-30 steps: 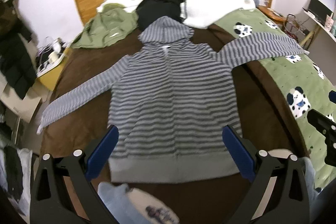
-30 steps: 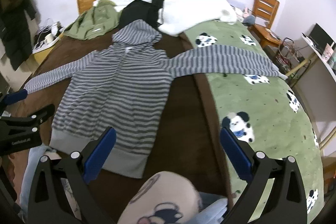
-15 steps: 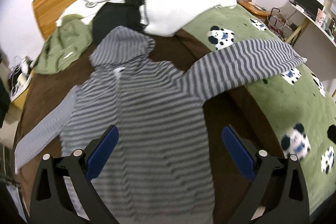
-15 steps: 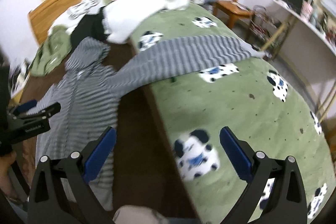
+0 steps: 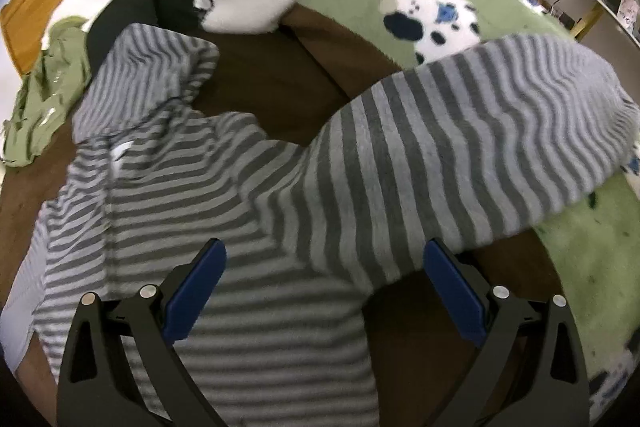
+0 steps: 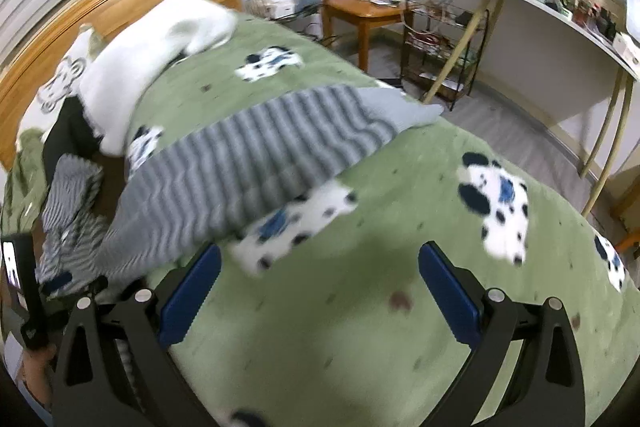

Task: Fold large clothes
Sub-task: 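Reach the right tool to the hoodie sleeve cuff and grasp it, then lift the cuff with the right tool and carry it across the hoodie body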

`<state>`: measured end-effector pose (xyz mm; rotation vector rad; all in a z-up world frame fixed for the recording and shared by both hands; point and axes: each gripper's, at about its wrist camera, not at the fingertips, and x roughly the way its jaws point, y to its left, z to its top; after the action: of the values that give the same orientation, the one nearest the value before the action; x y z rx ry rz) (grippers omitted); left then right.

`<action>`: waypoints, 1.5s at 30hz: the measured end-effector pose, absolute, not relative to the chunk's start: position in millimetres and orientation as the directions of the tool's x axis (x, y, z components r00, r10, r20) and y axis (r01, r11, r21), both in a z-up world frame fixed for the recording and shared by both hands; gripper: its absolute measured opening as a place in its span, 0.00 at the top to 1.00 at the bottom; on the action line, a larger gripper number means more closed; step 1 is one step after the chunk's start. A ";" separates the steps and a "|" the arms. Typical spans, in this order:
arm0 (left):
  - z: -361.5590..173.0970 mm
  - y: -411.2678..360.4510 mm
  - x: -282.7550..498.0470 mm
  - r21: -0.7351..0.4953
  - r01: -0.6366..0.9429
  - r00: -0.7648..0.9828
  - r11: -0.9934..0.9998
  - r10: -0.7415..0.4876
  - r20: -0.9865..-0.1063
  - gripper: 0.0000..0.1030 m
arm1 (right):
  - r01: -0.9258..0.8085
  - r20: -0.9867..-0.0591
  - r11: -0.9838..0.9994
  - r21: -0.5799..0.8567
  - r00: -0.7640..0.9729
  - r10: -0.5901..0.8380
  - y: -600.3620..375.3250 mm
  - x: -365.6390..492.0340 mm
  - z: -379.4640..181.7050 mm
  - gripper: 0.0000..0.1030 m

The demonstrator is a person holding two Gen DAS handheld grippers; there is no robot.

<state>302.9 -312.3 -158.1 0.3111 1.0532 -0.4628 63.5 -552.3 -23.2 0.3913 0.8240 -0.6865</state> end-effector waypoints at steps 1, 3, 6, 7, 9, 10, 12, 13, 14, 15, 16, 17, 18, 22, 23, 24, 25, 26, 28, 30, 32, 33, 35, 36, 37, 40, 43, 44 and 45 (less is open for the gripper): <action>-165.3 -317.1 307.7 0.023 0.513 0.403 0.858 -0.217 -0.889 0.06 | 0.699 -0.774 0.710 0.080 0.492 -0.398 -564.5 64.5 -26.0 0.05; -176.9 -322.6 312.2 0.020 0.520 0.389 0.854 -0.216 -0.896 0.06 | 0.716 -0.770 0.687 0.125 0.507 -0.388 -584.9 64.5 -30.8 0.05; -194.1 -328.7 314.3 0.002 0.525 0.360 0.851 -0.219 -0.907 0.06 | 0.728 -0.751 0.650 0.219 0.551 -0.364 -614.7 60.9 -39.1 0.05; -199.5 -330.4 314.4 -0.001 0.528 0.350 0.849 -0.219 -0.911 0.06 | 0.726 -0.746 0.639 0.256 0.568 -0.347 -624.6 61.0 -43.2 0.05; -205.0 -331.6 315.8 -0.011 0.523 0.343 0.852 -0.223 -0.912 0.05 | 0.714 -0.731 0.616 0.333 0.608 -0.309 -641.5 62.2 -50.2 0.05; -206.7 -331.5 317.1 -0.022 0.518 0.340 0.855 -0.229 -0.912 0.05 | 0.703 -0.720 0.606 0.372 0.631 -0.290 -647.9 63.6 -53.1 0.05; -210.5 -332.6 319.8 -0.036 0.516 0.327 0.856 -0.235 -0.915 0.05 | 0.690 -0.705 0.591 0.417 0.656 -0.270 -660.2 69.7 -57.6 0.05; -212.2 -333.2 320.7 -0.037 0.518 0.325 0.855 -0.236 -0.916 0.05 | 0.685 -0.698 0.589 0.429 0.665 -0.266 -664.6 73.0 -58.7 0.06; -213.7 -333.9 321.7 -0.036 0.521 0.323 0.853 -0.236 -0.917 0.05 | 0.682 -0.692 0.584 0.441 0.673 -0.263 -670.2 77.0 -60.1 0.06; -214.8 -334.7 322.1 -0.034 0.524 0.323 0.851 -0.235 -0.917 0.05 | 0.681 -0.688 0.572 0.458 0.679 -0.258 -677.8 81.8 -62.4 0.07; -215.1 -335.9 321.9 -0.030 0.530 0.323 0.848 -0.235 -0.917 0.05 | 0.680 -0.683 0.559 0.474 0.685 -0.254 -682.4 82.9 -63.8 0.09; -215.5 -336.5 322.3 -0.028 0.533 0.324 0.846 -0.234 -0.917 0.05 | 0.677 -0.675 0.540 0.500 0.695 -0.247 -689.9 85.0 -66.6 0.11; -215.5 -336.6 322.9 -0.027 0.535 0.324 0.845 -0.234 -0.916 0.05 | 0.676 -0.668 0.513 0.528 0.704 -0.241 -698.2 85.9 -70.1 0.14; -215.8 -337.2 322.0 -0.037 0.530 0.321 0.847 -0.240 -0.916 0.05 | 0.672 -0.651 0.421 0.609 0.727 -0.219 -723.9 82.5 -83.6 0.21; -217.9 -336.9 324.8 -0.038 0.530 0.320 0.847 -0.241 -0.916 0.05 | 0.670 -0.647 0.400 0.625 0.732 -0.214 -728.6 81.5 -86.4 0.23; -219.0 -336.9 325.4 -0.039 0.528 0.319 0.848 -0.241 -0.916 0.05 | 0.668 -0.643 0.378 0.641 0.736 -0.210 -732.6 80.4 -89.4 0.38; -220.4 -337.3 325.7 -0.040 0.526 0.317 0.850 -0.240 -0.918 0.05 | 0.675 -0.649 0.366 0.641 0.731 -0.212 -735.1 79.1 -91.6 0.65; -221.8 -337.1 326.1 -0.040 0.524 0.319 0.851 -0.239 -0.917 0.05 | 0.682 -0.655 0.349 0.642 0.725 -0.213 -738.1 76.2 -94.6 0.78; -223.0 -337.5 326.4 -0.037 0.520 0.322 0.853 -0.236 -0.917 0.05 | 0.617 -0.592 0.299 0.728 0.786 -0.178 -742.4 67.3 -103.5 0.90; -224.1 -337.0 325.7 -0.029 0.521 0.328 0.853 -0.231 -0.916 0.05 | 0.614 -0.586 0.336 0.714 0.787 -0.193 -739.0 69.3 -97.5 0.91; -222.7 -336.5 324.3 -0.026 0.520 0.336 0.854 -0.233 -0.912 0.05 | 0.614 -0.579 0.389 0.687 0.786 -0.217 -731.2 73.3 -84.6 0.91; -222.2 -335.8 323.2 -0.026 0.520 0.342 0.854 -0.236 -0.910 0.05 | 0.603 -0.566 0.403 0.689 0.794 -0.222 -727.8 74.8 -76.0 0.91; -221.5 -335.6 318.6 -0.025 0.524 0.346 0.851 -0.239 -0.907 0.05 | 0.580 -0.536 0.419 0.699 0.812 -0.230 -723.4 75.2 -61.7 0.91; -220.1 -335.2 317.5 -0.022 0.525 0.348 0.851 -0.239 -0.906 0.05 | 0.563 -0.516 0.438 0.701 0.824 -0.234 -718.0 76.1 -48.7 0.91; -218.6 -335.2 317.2 -0.020 0.525 0.351 0.851 -0.238 -0.906 0.05 | 0.550 -0.501 0.451 0.702 0.833 -0.235 -714.4 76.9 -39.8 0.91; -209.0 -332.8 316.3 -0.032 0.519 0.346 0.854 -0.244 -0.906 0.06 | 0.501 -0.451 0.515 0.696 0.863 -0.229 -693.0 80.5 -1.3 0.91; -196.7 -326.2 315.9 -0.051 0.512 0.348 0.857 -0.262 -0.900 0.06 | 0.439 -0.401 0.588 0.679 0.893 -0.203 -667.2 89.6 38.5 0.91; -192.2 -323.4 316.3 -0.056 0.511 0.350 0.858 -0.267 -0.898 0.06 | 0.422 -0.389 0.610 0.671 0.901 -0.195 -658.8 91.8 50.2 0.91; -187.8 -320.9 316.3 -0.058 0.511 0.353 0.857 -0.271 -0.896 0.06 | 0.403 -0.375 0.631 0.662 0.908 -0.187 -649.1 94.8 62.9 0.91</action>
<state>316.3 -320.9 -187.8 0.2488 1.1003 -0.5124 94.8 -649.1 62.9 0.8223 0.2838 -0.3429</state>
